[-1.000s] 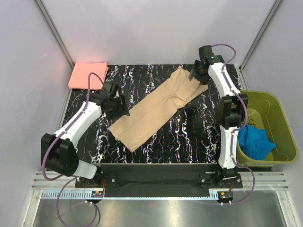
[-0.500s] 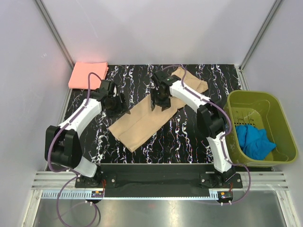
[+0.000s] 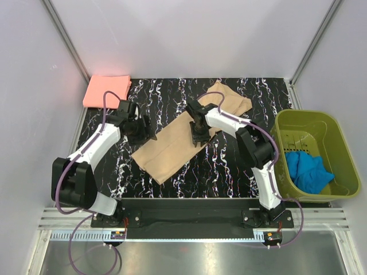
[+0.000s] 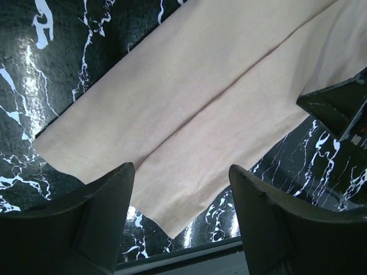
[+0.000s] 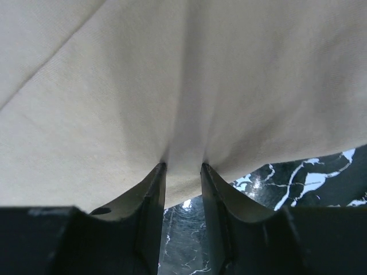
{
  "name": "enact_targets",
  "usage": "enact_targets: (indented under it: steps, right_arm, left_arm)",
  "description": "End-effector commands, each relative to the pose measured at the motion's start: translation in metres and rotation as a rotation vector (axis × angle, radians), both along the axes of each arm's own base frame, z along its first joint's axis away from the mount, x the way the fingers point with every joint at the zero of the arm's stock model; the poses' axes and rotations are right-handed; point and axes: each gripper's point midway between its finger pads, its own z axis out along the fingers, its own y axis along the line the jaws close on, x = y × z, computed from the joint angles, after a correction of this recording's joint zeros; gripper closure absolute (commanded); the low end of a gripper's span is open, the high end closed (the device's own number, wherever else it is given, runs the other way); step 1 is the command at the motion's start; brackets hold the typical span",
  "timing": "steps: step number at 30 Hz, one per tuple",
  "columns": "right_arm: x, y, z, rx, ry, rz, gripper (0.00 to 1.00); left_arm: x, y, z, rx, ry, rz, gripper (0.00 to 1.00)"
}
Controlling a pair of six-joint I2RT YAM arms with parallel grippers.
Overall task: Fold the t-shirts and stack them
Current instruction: Fold the tshirt
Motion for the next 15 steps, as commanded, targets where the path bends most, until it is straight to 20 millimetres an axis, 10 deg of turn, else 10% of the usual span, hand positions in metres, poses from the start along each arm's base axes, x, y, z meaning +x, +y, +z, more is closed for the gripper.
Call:
enact_targets:
  steps: [1,10,15]
  right_arm:
    - [-0.036,-0.044,-0.022,-0.165,0.086,-0.039,0.62]
    - [-0.117,-0.091,0.015,-0.142,0.134,-0.135,0.58]
    - [-0.052,-0.097,0.068,-0.048,-0.079,-0.271,0.51]
  left_arm:
    - [0.007,0.002,0.017,-0.040,-0.077,-0.005,0.28]
    - [0.004,0.015,0.024,-0.012,-0.113,-0.003,0.28]
    - [-0.003,0.015,0.025,-0.004,-0.116,-0.031,0.28]
